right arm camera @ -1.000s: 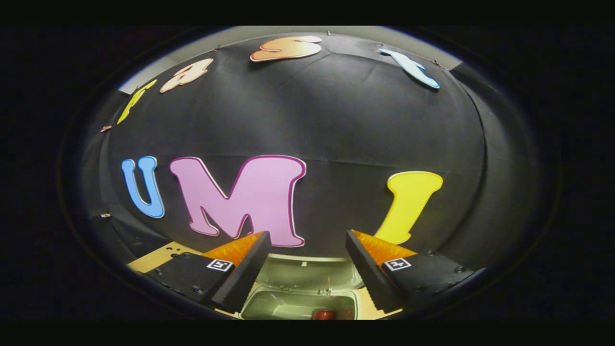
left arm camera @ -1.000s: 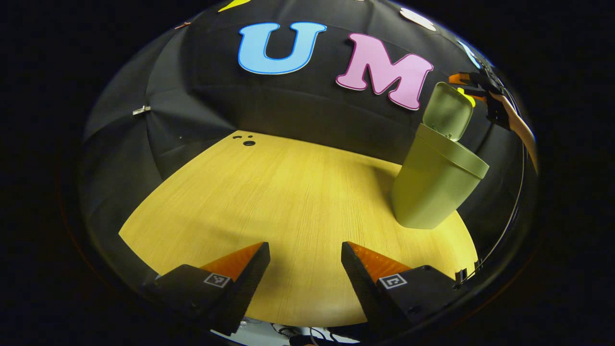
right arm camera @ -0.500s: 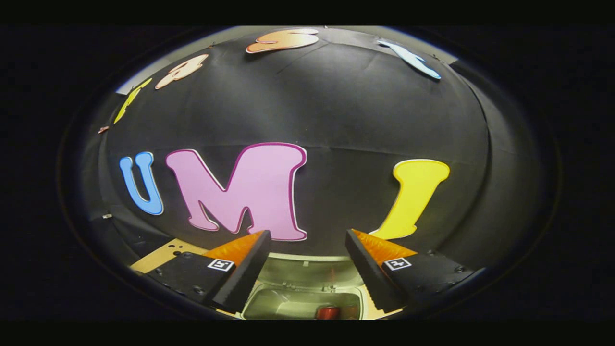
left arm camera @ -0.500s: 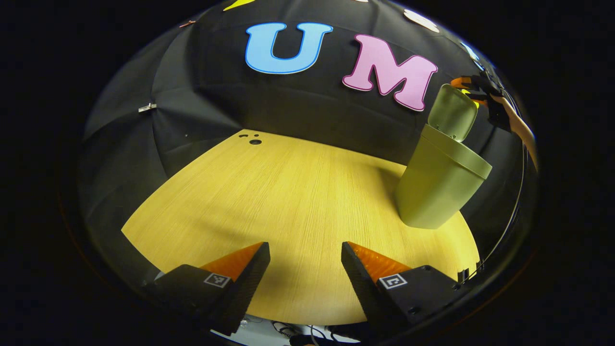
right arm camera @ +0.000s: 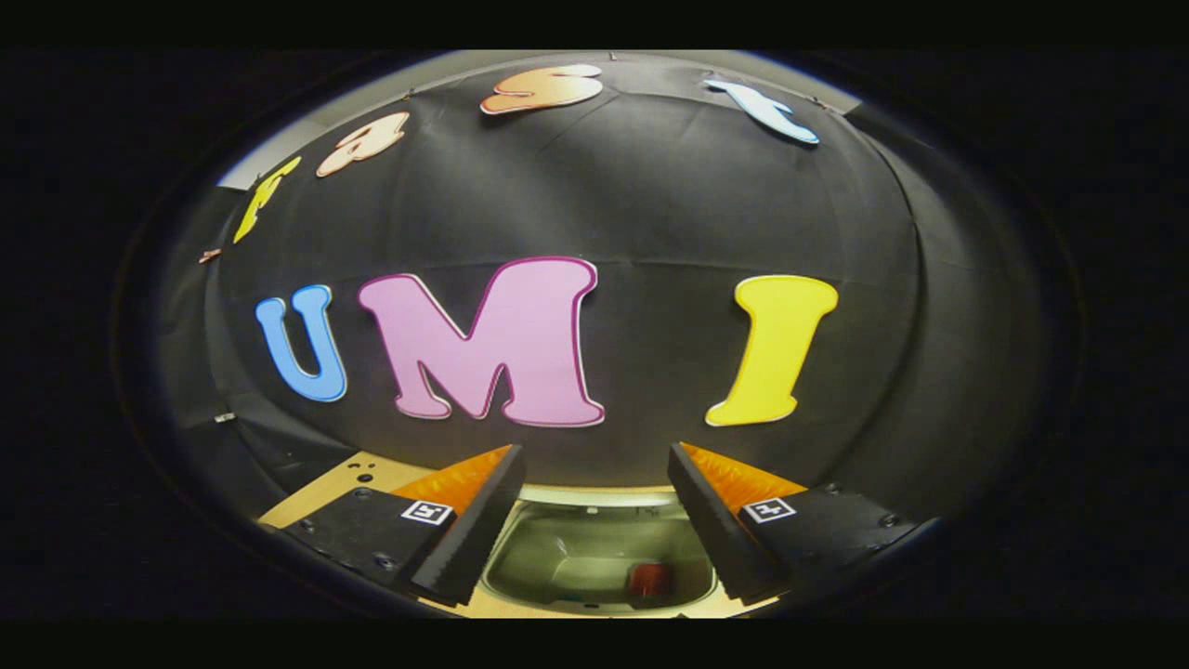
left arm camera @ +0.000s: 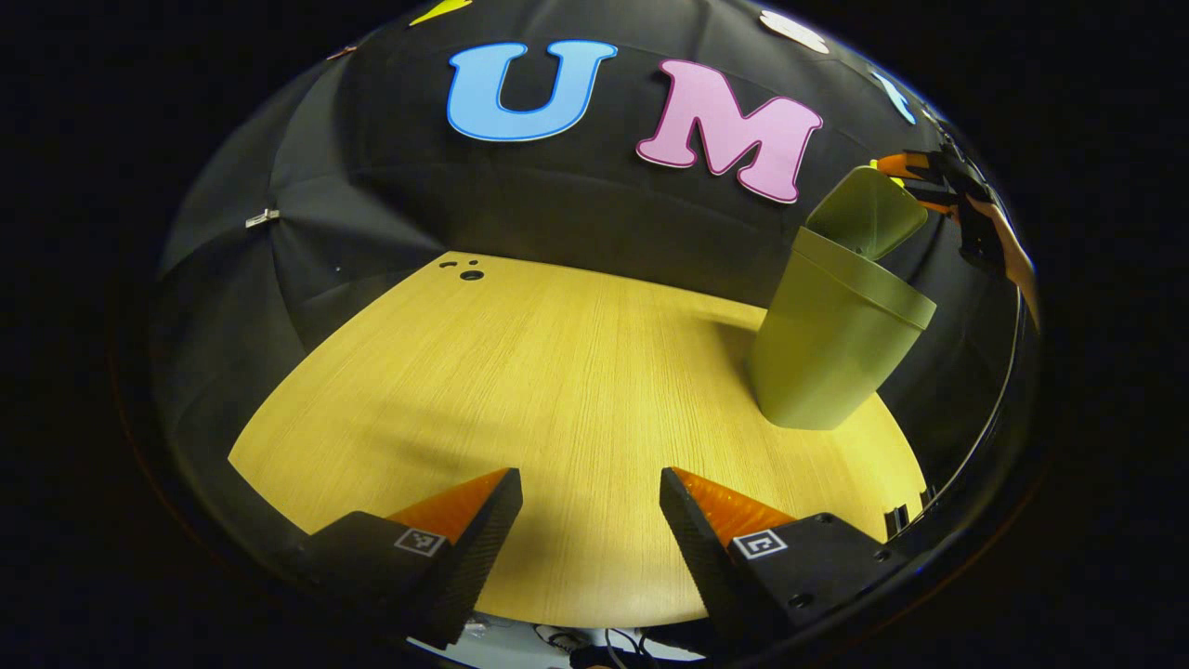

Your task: Press the lid of the desktop garbage bin to open it, pick up the crumpled paper on the desktop and throw it into the bin, then pick up the pop can on the desktop and drop it into the bin, and finally close the garbage bin lid.

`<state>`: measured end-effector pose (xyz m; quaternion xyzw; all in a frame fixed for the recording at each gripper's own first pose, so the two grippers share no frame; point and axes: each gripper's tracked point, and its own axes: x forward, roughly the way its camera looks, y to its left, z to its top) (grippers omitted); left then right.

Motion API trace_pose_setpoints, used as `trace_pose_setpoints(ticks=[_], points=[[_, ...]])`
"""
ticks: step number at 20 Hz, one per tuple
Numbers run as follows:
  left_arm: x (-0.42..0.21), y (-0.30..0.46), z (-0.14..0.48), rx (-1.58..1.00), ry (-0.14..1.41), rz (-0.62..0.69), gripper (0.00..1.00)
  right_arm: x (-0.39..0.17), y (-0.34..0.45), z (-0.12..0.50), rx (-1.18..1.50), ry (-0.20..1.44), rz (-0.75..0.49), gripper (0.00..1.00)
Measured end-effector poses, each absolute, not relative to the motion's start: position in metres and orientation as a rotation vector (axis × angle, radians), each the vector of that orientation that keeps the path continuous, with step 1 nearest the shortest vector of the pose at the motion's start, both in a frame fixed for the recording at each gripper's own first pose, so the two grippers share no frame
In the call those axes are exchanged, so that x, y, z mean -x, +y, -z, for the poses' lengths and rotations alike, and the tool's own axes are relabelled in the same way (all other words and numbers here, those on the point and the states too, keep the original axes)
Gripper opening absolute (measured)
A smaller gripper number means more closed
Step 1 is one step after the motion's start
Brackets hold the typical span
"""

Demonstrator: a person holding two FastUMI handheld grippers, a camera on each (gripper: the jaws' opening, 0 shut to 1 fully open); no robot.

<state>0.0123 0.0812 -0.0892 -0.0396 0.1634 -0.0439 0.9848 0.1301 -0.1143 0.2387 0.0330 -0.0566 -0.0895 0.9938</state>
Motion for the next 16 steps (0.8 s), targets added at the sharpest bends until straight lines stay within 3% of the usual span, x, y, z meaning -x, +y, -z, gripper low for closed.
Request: trace_pose_setpoints(ticks=[4,5,6,9,16], points=[[-0.011,0.077,0.093,0.068,0.343,0.11,0.96,-0.112,-0.108,-0.193,-0.036,-0.055,0.178,0.97],[-0.009,0.076,0.093,0.063,0.347,0.114,0.92,-0.109,-0.106,-0.179,-0.035,-0.032,0.179,0.98],[-0.01,0.075,0.094,0.058,0.348,0.118,0.96,-0.106,-0.105,-0.165,-0.04,-0.008,0.179,0.98],[-0.007,0.073,0.095,0.038,0.351,0.129,0.96,-0.1,-0.102,-0.13,-0.069,0.051,0.181,0.96],[0.004,0.068,0.104,0.013,0.369,0.145,0.96,-0.093,-0.1,-0.093,-0.076,0.097,0.198,0.98]])
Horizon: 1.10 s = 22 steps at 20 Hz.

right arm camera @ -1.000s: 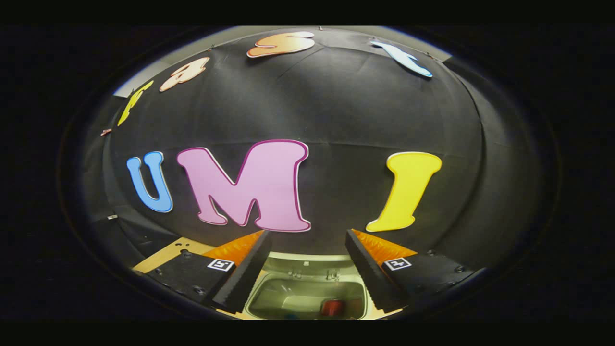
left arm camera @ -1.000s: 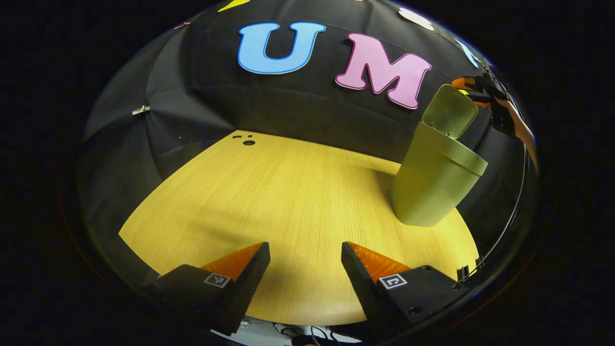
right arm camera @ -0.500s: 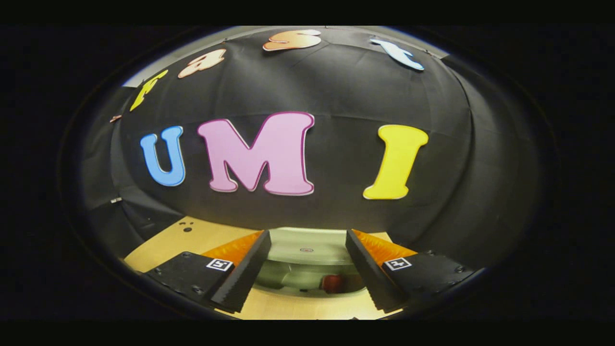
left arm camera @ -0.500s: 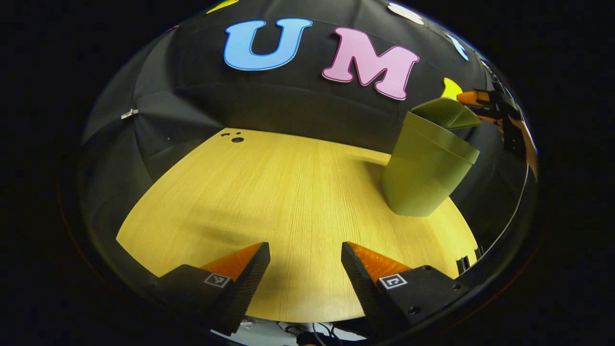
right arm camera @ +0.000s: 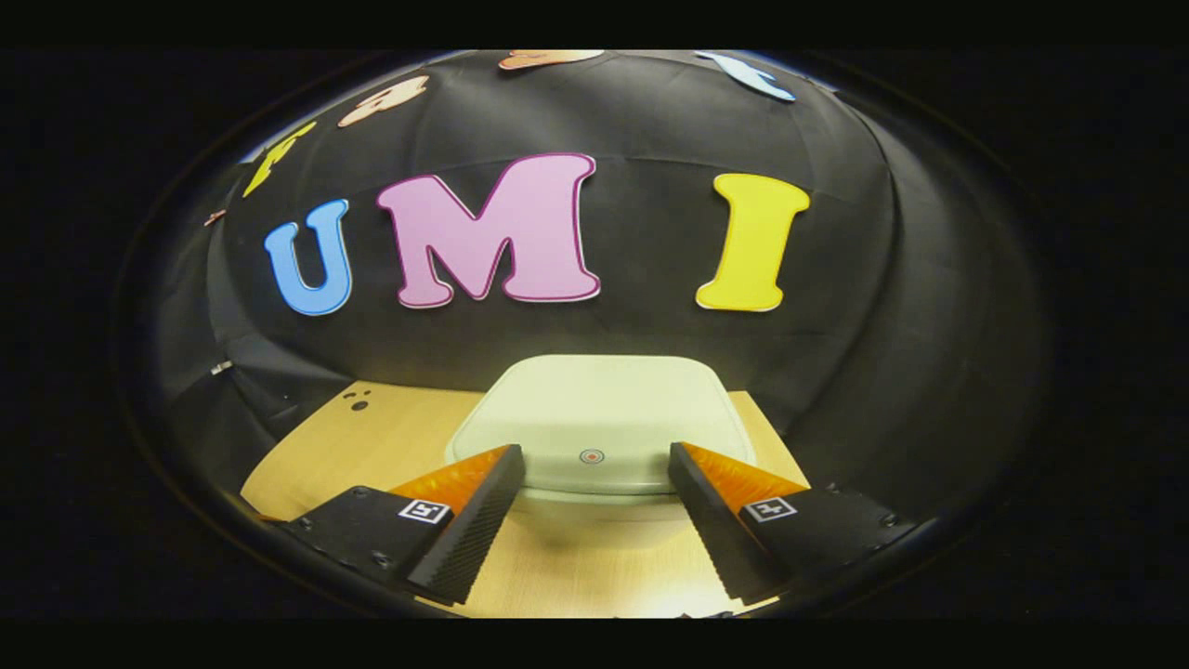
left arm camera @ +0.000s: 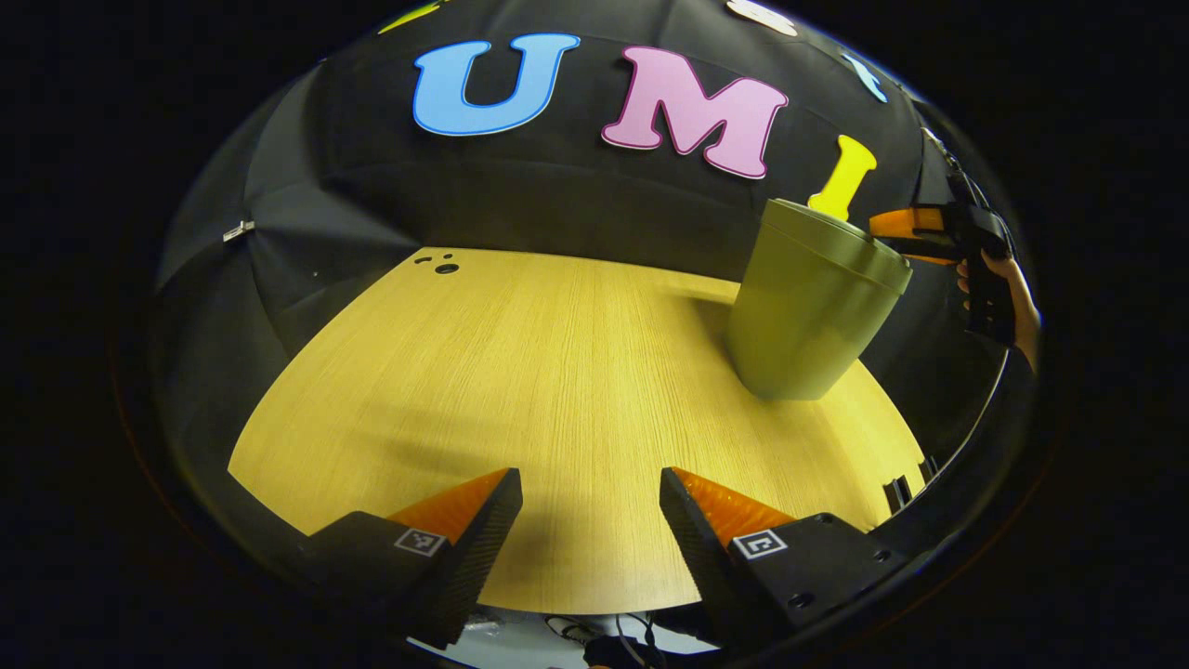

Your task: Press the lid of the desktop garbage bin to open it, pick up the crumpled paper on the desktop and throw it into the bin, then pick up the pop can on the desktop and drop it into the bin, and finally close the garbage bin lid.

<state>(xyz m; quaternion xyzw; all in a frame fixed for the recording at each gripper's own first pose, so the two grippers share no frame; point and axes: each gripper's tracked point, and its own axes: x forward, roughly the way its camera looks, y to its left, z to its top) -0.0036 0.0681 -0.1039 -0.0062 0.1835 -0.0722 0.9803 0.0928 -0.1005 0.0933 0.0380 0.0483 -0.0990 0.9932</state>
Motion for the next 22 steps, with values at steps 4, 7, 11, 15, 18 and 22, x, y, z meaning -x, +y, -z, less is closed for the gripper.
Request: trace_pose_setpoints(ticks=[4,7,11,15,18,22], points=[[0.008,0.07,0.107,-0.009,0.373,0.15,0.96,-0.092,-0.098,-0.081,-0.036,0.117,0.21,0.99],[0.01,0.07,0.106,-0.012,0.368,0.15,0.96,-0.092,-0.098,-0.079,-0.013,0.12,0.226,0.99],[0.009,0.066,0.105,-0.004,0.362,0.16,0.96,-0.092,-0.096,-0.079,-0.007,0.097,0.207,1.0],[0.005,0.058,0.099,-0.004,0.345,0.18,0.96,-0.093,-0.097,-0.077,-0.005,0.091,0.195,1.0],[0.003,0.054,0.088,-0.016,0.306,0.19,0.96,-0.093,-0.096,-0.077,-0.012,0.085,0.191,1.0],[0.007,0.051,0.089,-0.027,0.307,0.206,0.96,-0.094,-0.096,-0.083,0.012,0.073,0.179,0.98]])
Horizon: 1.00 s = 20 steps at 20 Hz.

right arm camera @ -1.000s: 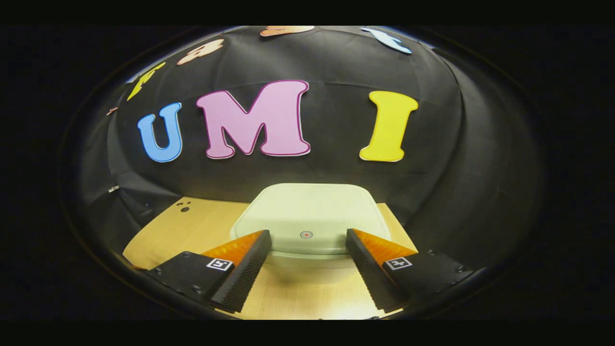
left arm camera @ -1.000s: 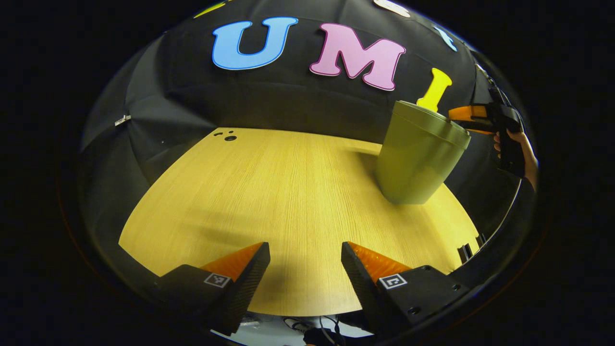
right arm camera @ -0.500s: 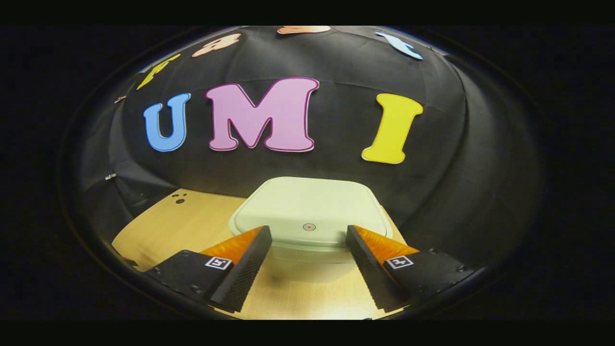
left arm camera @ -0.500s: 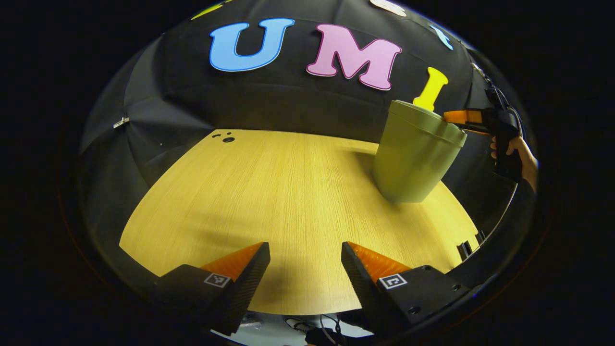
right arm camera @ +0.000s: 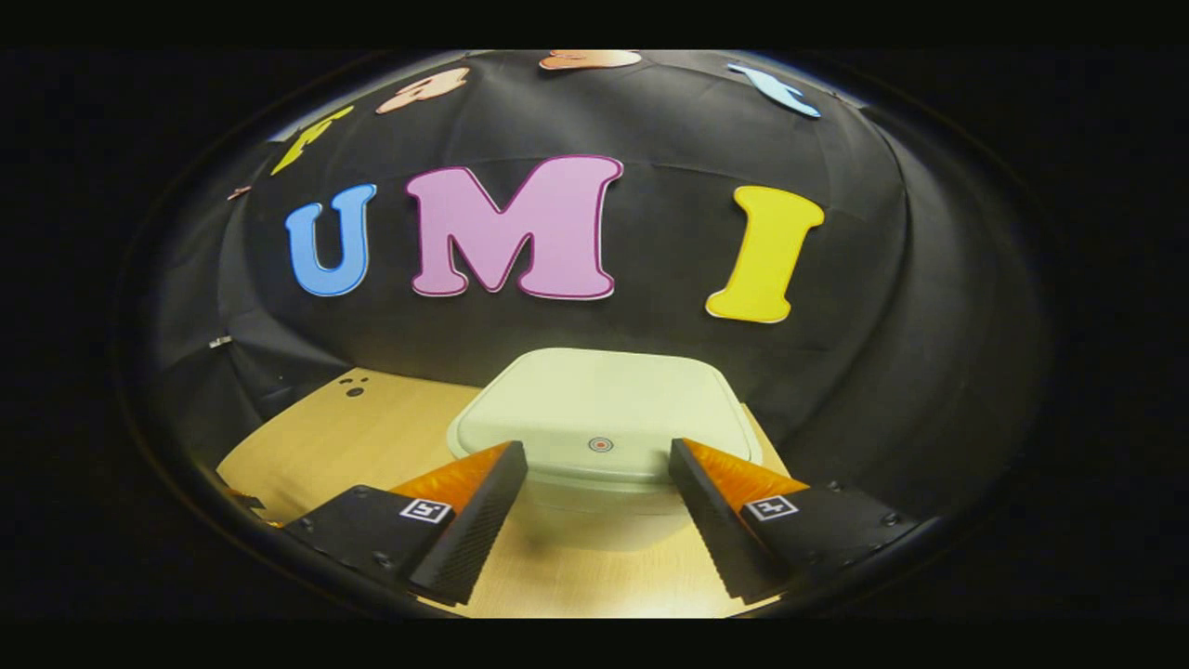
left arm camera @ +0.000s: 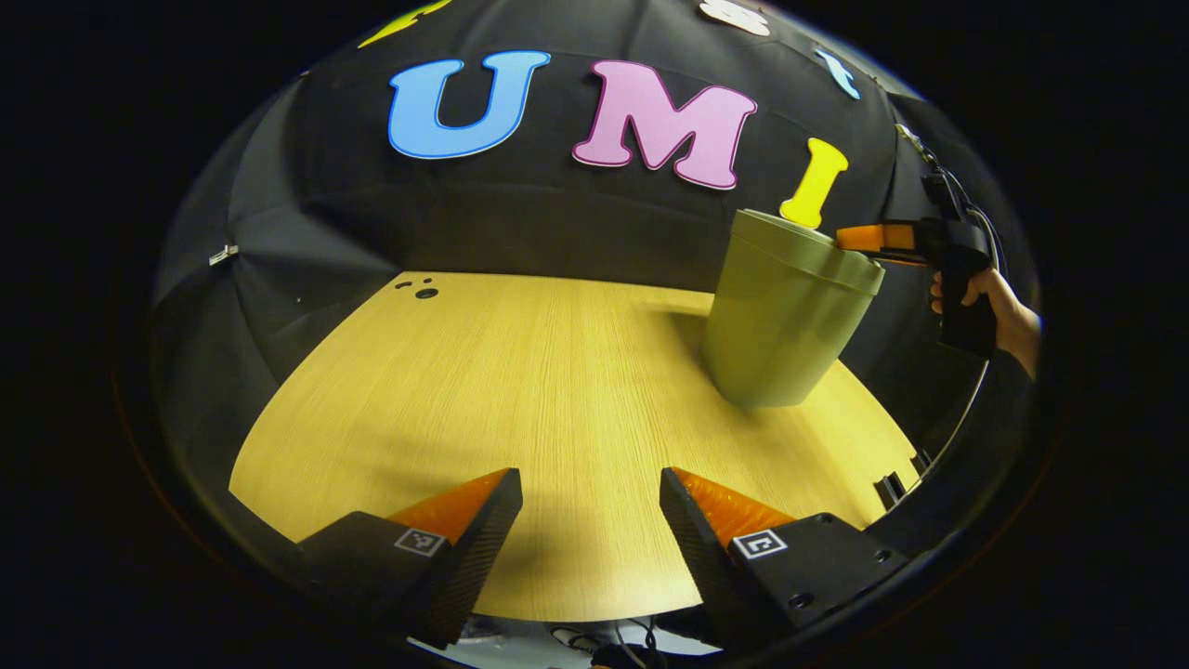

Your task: Press the lid of the desktop garbage bin to open it, pick up the crumpled paper on the desktop and throw it into the bin, then pick up the pop can on the desktop and drop it into the bin, and finally close the garbage bin lid.

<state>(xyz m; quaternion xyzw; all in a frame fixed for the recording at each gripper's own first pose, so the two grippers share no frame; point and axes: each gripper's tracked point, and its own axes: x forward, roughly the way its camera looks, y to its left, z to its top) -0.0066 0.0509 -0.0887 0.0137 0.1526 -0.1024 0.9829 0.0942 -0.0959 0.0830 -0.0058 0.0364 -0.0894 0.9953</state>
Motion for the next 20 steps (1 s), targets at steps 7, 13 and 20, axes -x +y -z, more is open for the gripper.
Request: trace_pose_setpoints(ticks=[7,13,20], points=[[0.003,0.045,0.083,-0.051,0.296,0.222,0.96,-0.096,-0.095,-0.086,-0.014,0.071,0.19,0.98],[0.001,0.044,0.084,-0.071,0.301,0.229,0.96,-0.101,-0.091,-0.106,-0.327,-0.009,0.121,0.99],[-0.006,0.057,0.085,-0.055,0.309,0.208,0.96,-0.112,-0.122,-0.093,-0.103,0.026,0.278,0.96]])
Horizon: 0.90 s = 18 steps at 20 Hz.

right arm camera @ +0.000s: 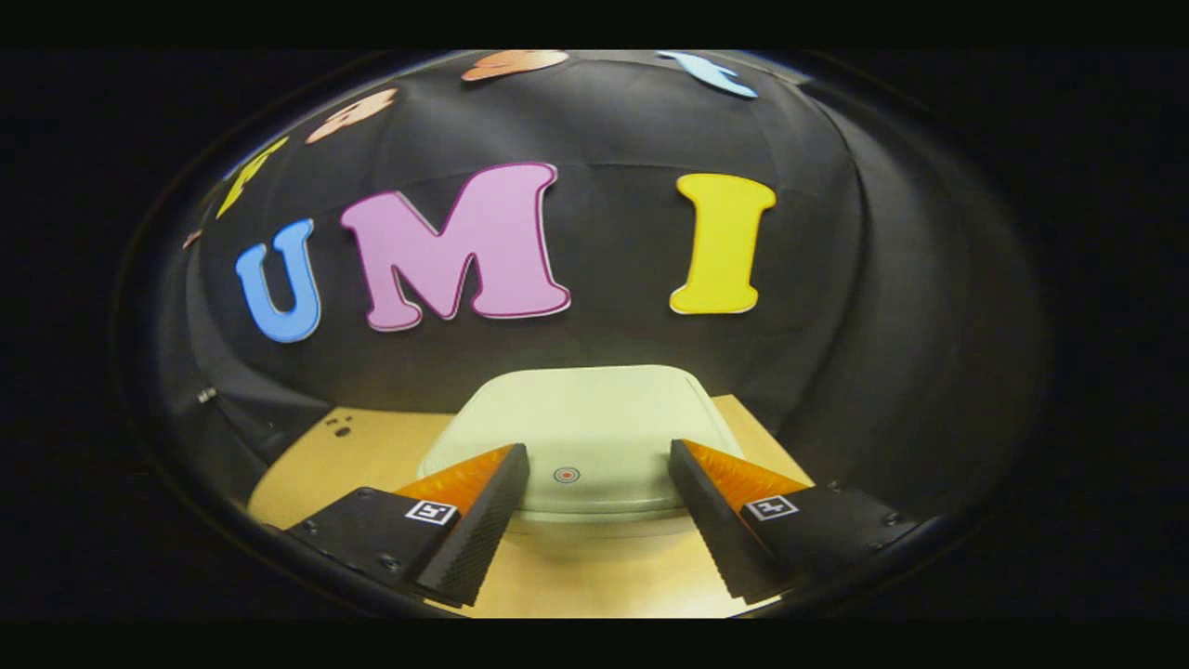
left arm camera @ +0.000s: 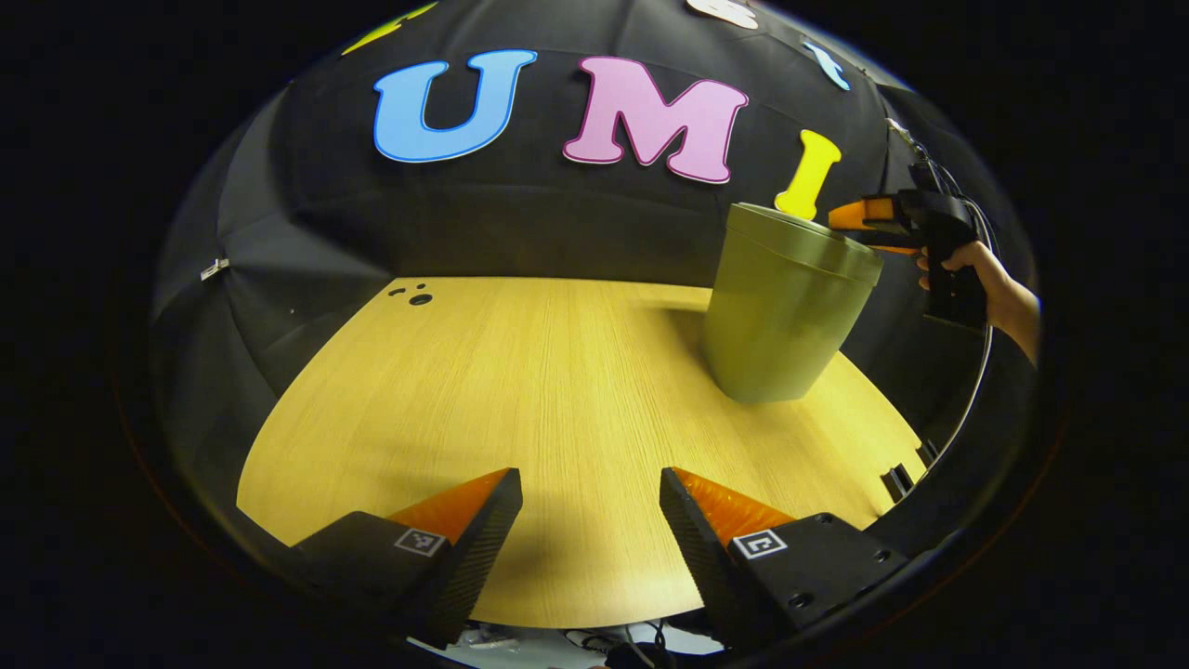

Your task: Press the lid of the desktop garbage bin to open it, pick up the crumpled paper on the desktop and throw it into the bin, then pick up the pop can on the desktop and drop it into the bin, and finally close the garbage bin lid.

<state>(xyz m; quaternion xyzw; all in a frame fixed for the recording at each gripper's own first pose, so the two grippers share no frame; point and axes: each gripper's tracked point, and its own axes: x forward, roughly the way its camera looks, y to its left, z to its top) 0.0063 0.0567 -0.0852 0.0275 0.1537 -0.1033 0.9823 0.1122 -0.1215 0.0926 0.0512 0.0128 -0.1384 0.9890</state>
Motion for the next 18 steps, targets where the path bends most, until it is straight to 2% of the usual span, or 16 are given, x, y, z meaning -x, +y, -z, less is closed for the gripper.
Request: trace_pose_setpoints(ticks=[3,4,5,7,8,9,10,11,15,18], points=[[-0.009,0.064,0.089,-0.048,0.323,0.198,0.96,-0.113,-0.118,-0.09,-0.133,0.034,0.294,0.98],[-0.01,0.065,0.09,-0.047,0.326,0.197,0.96,-0.115,-0.118,-0.085,-0.101,0.044,0.293,0.92],[-0.011,0.066,0.091,-0.044,0.328,0.198,0.96,-0.116,-0.117,-0.082,-0.06,0.042,0.286,0.99],[-0.014,0.066,0.091,-0.038,0.329,0.2,0.92,-0.114,-0.105,-0.084,-0.061,0.009,0.256,1.0],[-0.016,0.065,0.089,-0.035,0.326,0.202,0.96,-0.116,-0.104,-0.087,-0.061,-0.018,0.243,1.0],[-0.016,0.063,0.086,-0.03,0.321,0.207,0.96,-0.114,-0.104,-0.09,-0.071,-0.031,0.236,0.99],[-0.016,0.061,0.081,-0.027,0.312,0.217,0.96,-0.112,-0.102,-0.091,-0.079,-0.024,0.233,0.93],[-0.017,0.058,0.073,-0.034,0.289,0.225,0.96,-0.107,-0.102,-0.089,-0.079,-0.007,0.245,0.98],[-0.013,0.051,0.02,-0.109,0.145,0.227,0.96,-0.061,-0.064,-0.106,-0.037,-0.129,0.243,0.98],[0.004,0.043,-0.03,-0.125,0.002,0.224,0.96,-0.022,-0.02,-0.091,-0.044,-0.156,0.208,0.98]])
